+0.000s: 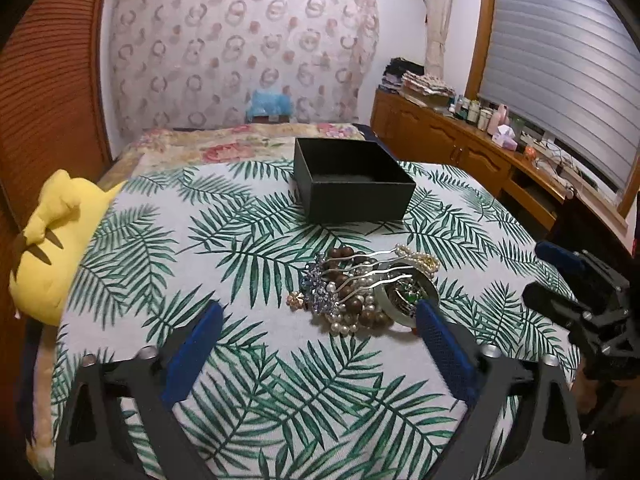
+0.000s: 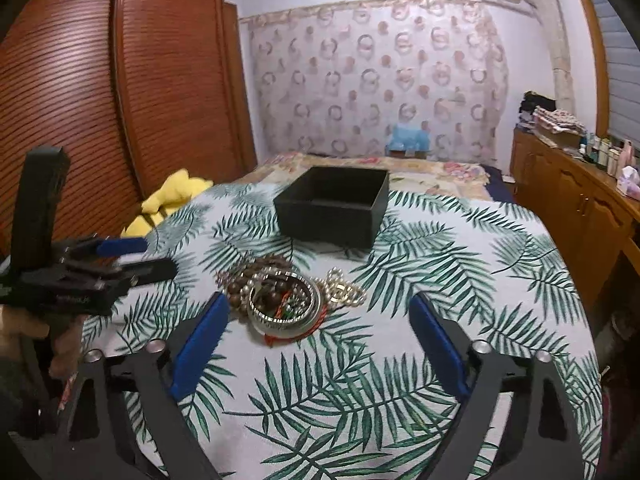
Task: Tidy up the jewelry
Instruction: 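Lower the left gripper onto the silver hairpins and close on them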
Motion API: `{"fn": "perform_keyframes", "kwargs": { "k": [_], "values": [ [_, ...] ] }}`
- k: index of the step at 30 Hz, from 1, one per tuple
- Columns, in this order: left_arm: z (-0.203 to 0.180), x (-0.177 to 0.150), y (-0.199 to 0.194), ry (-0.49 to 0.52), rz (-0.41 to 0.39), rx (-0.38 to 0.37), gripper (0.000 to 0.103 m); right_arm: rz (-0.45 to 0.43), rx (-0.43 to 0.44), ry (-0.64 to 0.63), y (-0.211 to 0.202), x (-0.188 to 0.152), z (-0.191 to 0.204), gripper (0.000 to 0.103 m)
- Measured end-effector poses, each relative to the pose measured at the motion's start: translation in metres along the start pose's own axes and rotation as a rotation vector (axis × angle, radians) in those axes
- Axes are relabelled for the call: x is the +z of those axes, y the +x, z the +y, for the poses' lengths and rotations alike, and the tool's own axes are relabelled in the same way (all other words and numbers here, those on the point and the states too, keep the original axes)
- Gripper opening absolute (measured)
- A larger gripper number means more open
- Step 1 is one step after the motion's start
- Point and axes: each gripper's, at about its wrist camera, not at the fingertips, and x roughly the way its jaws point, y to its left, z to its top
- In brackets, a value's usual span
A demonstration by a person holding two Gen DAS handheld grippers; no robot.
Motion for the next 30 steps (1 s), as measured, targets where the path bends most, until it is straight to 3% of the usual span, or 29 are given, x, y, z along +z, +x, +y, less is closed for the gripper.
{"fn": "perform_keyframes", "kwargs": {
  "k": [6, 18, 25, 29, 30],
  "values": [
    [0.007, 0.011, 0.022, -0.002, 0.045, -0.022, 0.065, 0.058, 0.014, -0.036, 0.022, -0.003, 0.002, 0.073],
    [0.013, 0.025, 0.075, -0.008, 0.161, -0.057, 0.041, 0.097, 0.024, -0.065, 0.040, 0.001, 0.005, 0.072],
    [0.019, 0.021, 0.090, -0.035, 0.195, -0.067, 0.037, 0.103, 0.027, -0.063, 0.044, 0.001, 0.005, 0.072],
    [0.026, 0.019, 0.091, -0.078, 0.196, -0.110, 0.036, 0.112, 0.033, -0.062, 0.050, 0.000, 0.006, 0.072],
    [0.028, 0.019, 0.091, -0.086, 0.194, -0.129, 0.031, 0.115, 0.035, -0.062, 0.051, 0.000, 0.006, 0.072]
  ]
}}
